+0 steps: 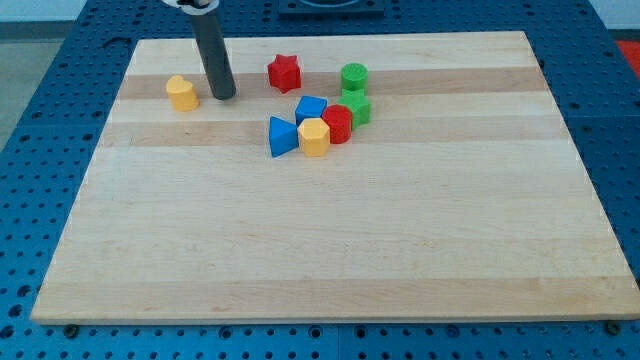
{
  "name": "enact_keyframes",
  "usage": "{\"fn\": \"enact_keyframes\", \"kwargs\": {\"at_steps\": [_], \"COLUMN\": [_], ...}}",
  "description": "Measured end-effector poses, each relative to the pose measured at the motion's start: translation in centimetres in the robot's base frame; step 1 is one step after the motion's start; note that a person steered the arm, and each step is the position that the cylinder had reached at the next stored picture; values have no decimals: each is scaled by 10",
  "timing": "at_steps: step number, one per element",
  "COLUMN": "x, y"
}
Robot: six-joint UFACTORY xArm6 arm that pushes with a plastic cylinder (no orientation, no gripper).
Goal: Push the yellow heart closer to the blue triangle
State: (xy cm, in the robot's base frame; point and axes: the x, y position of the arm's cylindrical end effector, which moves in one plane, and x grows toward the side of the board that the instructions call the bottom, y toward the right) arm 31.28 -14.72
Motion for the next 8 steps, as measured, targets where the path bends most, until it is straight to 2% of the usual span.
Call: {"fn": "enact_keyframes", "kwargs": {"at_steps": [2,3,4,6,8], "x": [-34,-35,-24,-9,23], "y": [-66,-103,-106,-56,0]}}
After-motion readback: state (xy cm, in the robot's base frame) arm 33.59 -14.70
